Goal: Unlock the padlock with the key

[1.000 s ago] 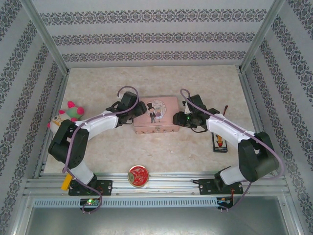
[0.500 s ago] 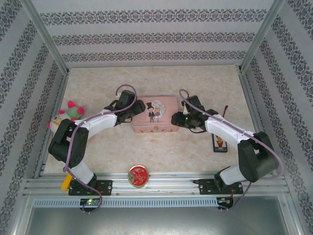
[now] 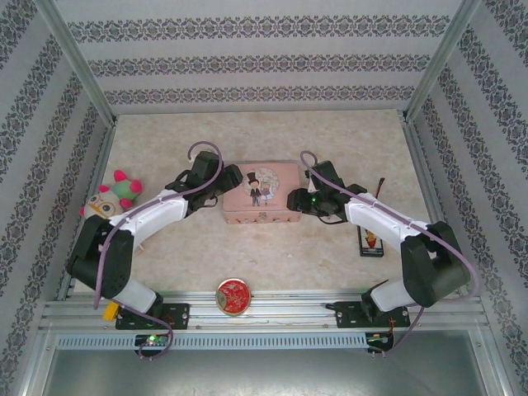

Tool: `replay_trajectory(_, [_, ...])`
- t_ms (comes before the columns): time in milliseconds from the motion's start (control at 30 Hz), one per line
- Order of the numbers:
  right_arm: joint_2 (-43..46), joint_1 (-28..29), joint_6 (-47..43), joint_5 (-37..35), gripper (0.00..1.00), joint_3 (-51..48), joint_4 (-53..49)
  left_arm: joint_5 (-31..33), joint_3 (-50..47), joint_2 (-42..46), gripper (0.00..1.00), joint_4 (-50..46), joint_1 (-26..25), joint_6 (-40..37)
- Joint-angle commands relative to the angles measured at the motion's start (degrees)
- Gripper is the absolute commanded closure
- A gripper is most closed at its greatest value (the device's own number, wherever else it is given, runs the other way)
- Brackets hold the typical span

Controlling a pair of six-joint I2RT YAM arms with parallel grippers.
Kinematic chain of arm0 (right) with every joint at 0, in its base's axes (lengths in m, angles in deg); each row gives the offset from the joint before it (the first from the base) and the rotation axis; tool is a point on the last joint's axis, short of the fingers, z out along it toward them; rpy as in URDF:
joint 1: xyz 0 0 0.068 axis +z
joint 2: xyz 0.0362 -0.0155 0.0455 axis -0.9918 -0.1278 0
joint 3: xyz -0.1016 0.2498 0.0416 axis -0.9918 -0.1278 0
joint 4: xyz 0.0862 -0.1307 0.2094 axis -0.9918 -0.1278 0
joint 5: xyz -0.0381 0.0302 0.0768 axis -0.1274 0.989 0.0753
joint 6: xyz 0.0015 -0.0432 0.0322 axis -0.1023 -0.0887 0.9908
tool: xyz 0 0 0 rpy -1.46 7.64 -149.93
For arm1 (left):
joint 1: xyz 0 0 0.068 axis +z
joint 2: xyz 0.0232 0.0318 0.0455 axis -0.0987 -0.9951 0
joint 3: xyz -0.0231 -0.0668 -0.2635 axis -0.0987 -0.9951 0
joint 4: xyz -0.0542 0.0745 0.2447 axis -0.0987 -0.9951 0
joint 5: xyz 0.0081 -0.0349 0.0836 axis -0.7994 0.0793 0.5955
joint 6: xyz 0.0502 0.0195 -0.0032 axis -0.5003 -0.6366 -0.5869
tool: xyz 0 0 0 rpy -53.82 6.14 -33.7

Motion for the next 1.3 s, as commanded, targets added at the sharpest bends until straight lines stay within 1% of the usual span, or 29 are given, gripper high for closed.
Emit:
replay_trajectory(0, [0.50, 0.63, -3.46, -3.74, 0.42, 2.92, -2.25, 2.55, -1.32, 5.44, 0.17, -2.63, 0.87, -1.19])
replay_trajectory(167, [4.87, -0.39, -6.59, -8.65, 0.30, 3.63, -6.15, 7.70, -3.72, 14.68, 0.00, -7.62, 1.65, -2.19])
replay_trajectory(333, [11.37, -3.39, -9.58, -11.02, 0.16, 1.73, -7.46, 14.47, -7.31, 25.75, 0.01, -13.68, 2.73, -5.78])
replay_trajectory(433, [15.78, -5.24, -10.85, -13.52, 0.02, -0.16, -7.43, 20.09, -10.01, 32.88, 0.01, -16.73, 3.00, -9.38])
replay_trajectory(567, [20.47, -7.97, -12.54, -14.95, 0.02, -1.43, -7.25, 26.93, -13.94, 41.85, 0.01, -17.98, 3.20, -14.86])
replay_trajectory(700, [23.10, -10.33, -14.21, -17.97, 0.02, -2.48, -6.63, 32.60, -17.98, 49.20, 0.01, -15.77, 3.34, -20.98])
replay_trajectory(833, [24.51, -11.70, -15.42, -22.63, 0.02, -4.64, -3.66, 35.98, -21.54, 52.08, 0.01, -13.06, 3.85, -24.79])
replay_trajectory(967, [24.50, -12.84, -16.97, -27.76, 0.02, -6.57, -0.24, 37.22, -24.14, 50.51, 0.01, -9.46, 5.13, -28.06])
replay_trajectory(1033, [24.14, -13.83, -17.66, -30.01, 0.02, -7.67, 2.22, 36.44, -25.11, 48.70, 0.01, -7.43, 6.81, -29.03])
replay_trajectory(1100, [23.61, -15.09, -18.28, -31.21, 0.02, -8.47, 4.25, 33.97, -25.60, 46.46, 0.01, -5.64, 9.23, -29.44])
replay_trajectory(1267, [22.64, -16.79, -23.43, -33.47, 0.02, -12.07, 13.54, 25.93, -27.30, 41.45, 0.01, 0.45, 16.01, -30.45])
